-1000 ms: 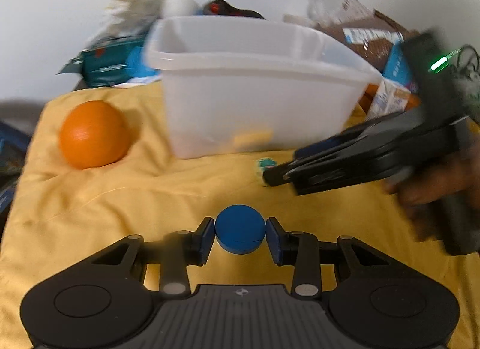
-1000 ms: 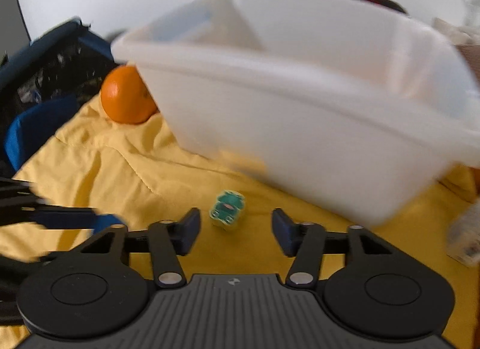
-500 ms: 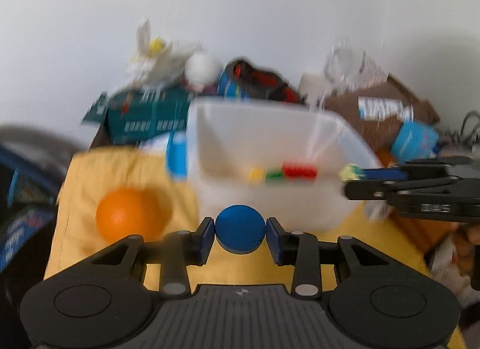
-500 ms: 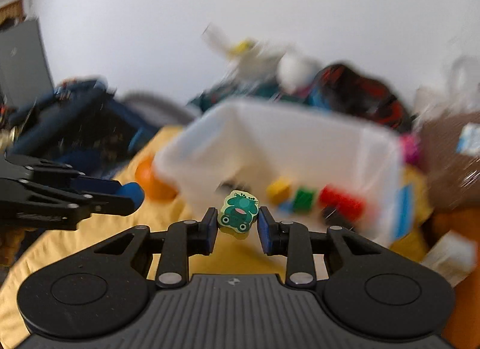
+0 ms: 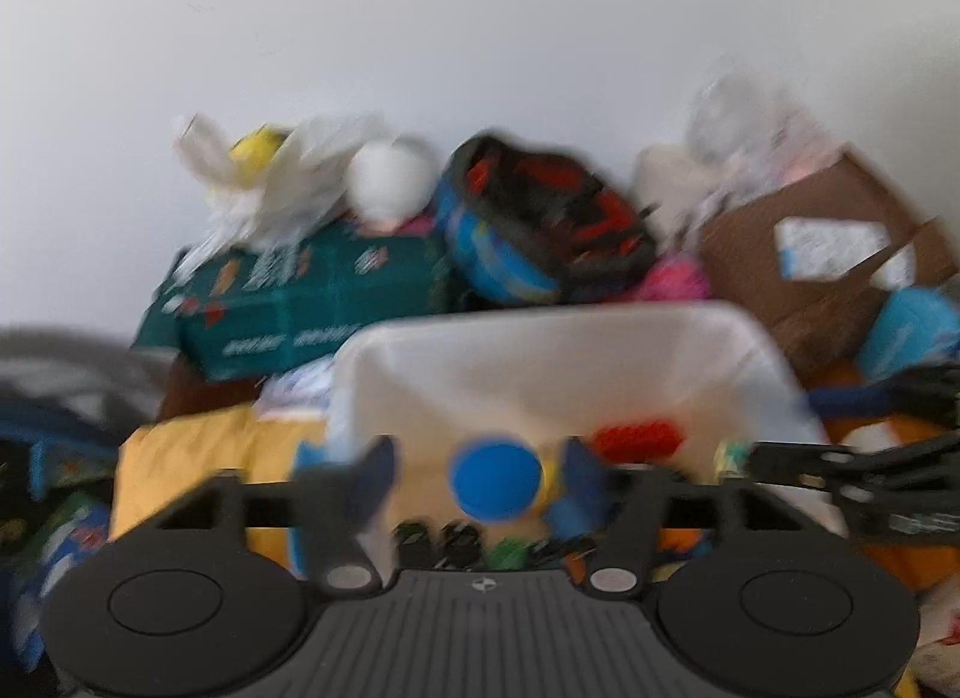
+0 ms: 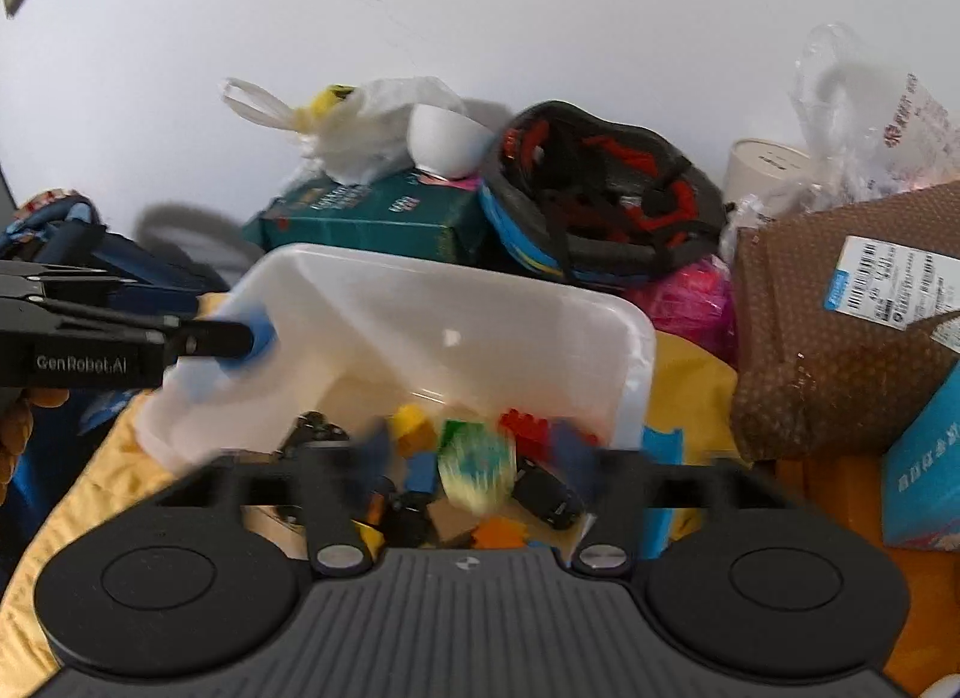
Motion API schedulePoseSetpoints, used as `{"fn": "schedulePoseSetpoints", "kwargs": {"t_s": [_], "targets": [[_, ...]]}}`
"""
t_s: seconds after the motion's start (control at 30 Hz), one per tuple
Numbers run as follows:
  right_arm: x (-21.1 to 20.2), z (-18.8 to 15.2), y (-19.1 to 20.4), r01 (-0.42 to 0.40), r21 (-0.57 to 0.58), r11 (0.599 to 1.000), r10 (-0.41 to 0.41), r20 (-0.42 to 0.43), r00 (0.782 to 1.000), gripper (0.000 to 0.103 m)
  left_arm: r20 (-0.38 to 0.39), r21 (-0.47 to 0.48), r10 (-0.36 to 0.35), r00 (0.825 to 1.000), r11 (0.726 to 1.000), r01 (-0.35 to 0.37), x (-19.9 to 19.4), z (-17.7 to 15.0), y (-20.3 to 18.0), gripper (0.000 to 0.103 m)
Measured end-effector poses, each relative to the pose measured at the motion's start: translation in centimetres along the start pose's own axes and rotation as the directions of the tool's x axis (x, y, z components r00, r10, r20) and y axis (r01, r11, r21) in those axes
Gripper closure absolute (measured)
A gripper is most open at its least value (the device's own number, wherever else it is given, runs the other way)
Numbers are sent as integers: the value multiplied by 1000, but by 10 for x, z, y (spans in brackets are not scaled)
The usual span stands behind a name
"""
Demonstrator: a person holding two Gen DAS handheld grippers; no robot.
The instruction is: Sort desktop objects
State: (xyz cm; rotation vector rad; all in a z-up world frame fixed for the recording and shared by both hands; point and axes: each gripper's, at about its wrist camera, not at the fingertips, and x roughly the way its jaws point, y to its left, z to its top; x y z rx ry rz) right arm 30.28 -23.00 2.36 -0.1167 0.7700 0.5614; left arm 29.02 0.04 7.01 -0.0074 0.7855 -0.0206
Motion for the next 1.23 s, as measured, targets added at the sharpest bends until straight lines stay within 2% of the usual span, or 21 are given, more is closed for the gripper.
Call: {"fn": "schedulePoseSetpoints", "kwargs": {"t_s": [0.27, 0.37, 0.77, 1.23], "targets": [[-6, -10, 0, -47, 27, 999, 47, -4, 999, 21, -23, -21, 18, 1000, 1000, -18, 3, -14, 5, 29], [-5, -8, 3, -45, 26, 999, 46, -11, 999, 20, -39, -36, 10, 999, 999, -12, 7, -13, 6, 23], [2, 8, 5, -11, 16, 1000, 11, -28, 1000, 20, -84, -77, 8, 996, 997, -15, 19, -1, 9, 17], [14, 10, 14, -11, 3, 1000, 11, -56, 998, 15, -96, -61, 25, 995, 998, -30, 27, 5, 4, 17]]}}
